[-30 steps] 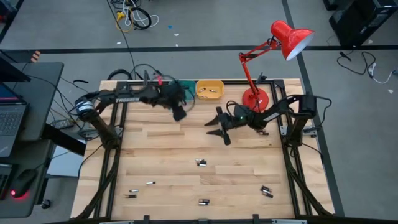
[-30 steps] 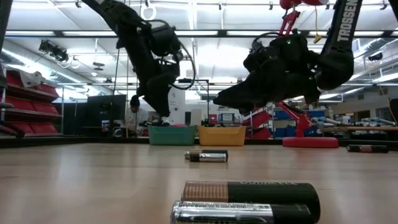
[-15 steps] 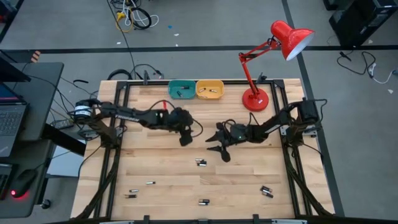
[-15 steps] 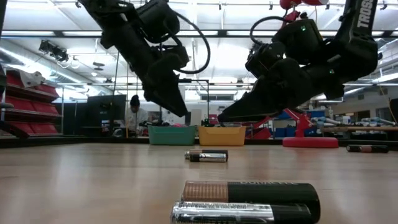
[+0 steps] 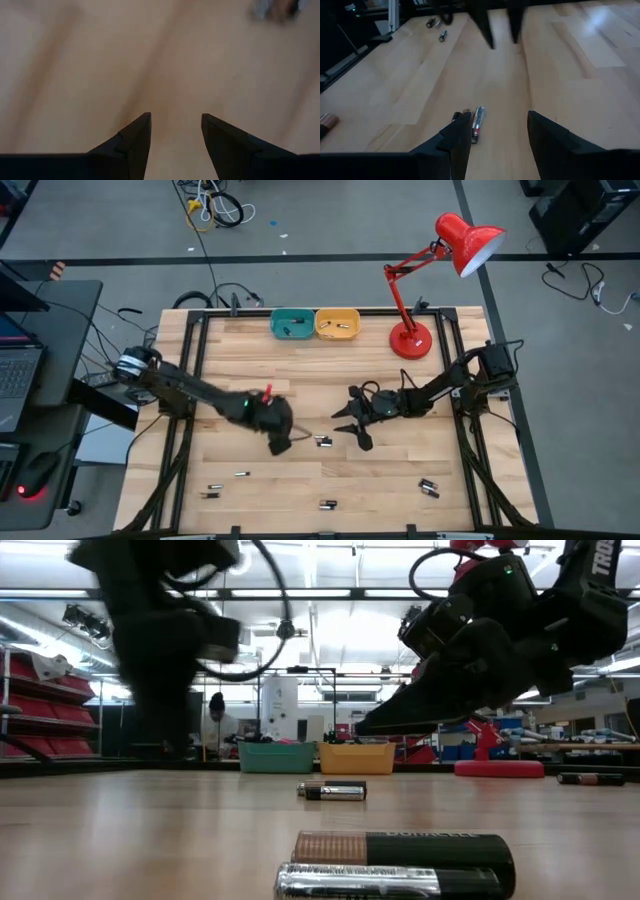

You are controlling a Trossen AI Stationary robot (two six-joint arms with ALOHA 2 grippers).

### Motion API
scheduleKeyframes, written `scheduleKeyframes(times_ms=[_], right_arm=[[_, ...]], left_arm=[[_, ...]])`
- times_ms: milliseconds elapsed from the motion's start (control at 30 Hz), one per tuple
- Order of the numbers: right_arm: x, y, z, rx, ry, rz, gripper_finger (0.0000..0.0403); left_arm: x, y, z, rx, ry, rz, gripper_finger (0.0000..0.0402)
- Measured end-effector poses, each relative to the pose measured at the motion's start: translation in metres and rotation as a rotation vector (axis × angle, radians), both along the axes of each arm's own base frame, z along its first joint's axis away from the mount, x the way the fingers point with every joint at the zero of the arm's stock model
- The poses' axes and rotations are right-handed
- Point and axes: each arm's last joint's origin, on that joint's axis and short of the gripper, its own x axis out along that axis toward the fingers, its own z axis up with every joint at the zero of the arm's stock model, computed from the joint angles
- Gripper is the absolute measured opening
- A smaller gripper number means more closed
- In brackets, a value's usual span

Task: Sort batteries
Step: Put the white battery into the yellow bin

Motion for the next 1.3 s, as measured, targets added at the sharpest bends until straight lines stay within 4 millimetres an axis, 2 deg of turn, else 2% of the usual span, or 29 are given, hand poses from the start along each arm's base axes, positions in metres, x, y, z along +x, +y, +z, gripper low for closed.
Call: scheduleKeyframes(times_ms=[133, 233, 467, 767, 967, 1133, 1300], right_arm=[[0.000, 0.003, 0.000, -0.001, 0.000, 0.011, 0.0177], [-0.001, 0.004, 0.000, -0.002, 0.000, 0.015, 0.0177], [-0.001, 0.005, 0.000, 0.022, 0.004, 0.008, 0.0176], [-0.001, 0.006, 0.000, 0.024, -0.002, 0.012, 0.0176], [0.001, 0.005, 0.003, 0.023, -0.036, 0.016, 0.0177], [0.001, 0.005, 0.004, 0.023, -0.040, 0.016, 0.0176], [0.001, 0.005, 0.004, 0.016, -0.045, -0.004, 0.0175]], left_arm=[[-0.018, -0.030, -0.002, -0.084, 0.071, 0.060, 0.0190], [-0.029, -0.045, -0.003, -0.124, 0.119, 0.095, 0.0190], [-0.035, -0.049, 0.009, -0.100, 0.189, 0.225, 0.0190], [-0.026, -0.054, 0.017, -0.039, 0.044, 0.235, 0.0190], [-0.027, -0.071, 0.019, -0.106, -0.010, 0.177, 0.0190], [-0.043, -0.094, 0.018, -0.179, 0.060, 0.091, 0.0190], [-0.060, -0.114, 0.018, -0.179, 0.072, 0.003, 0.0190]])
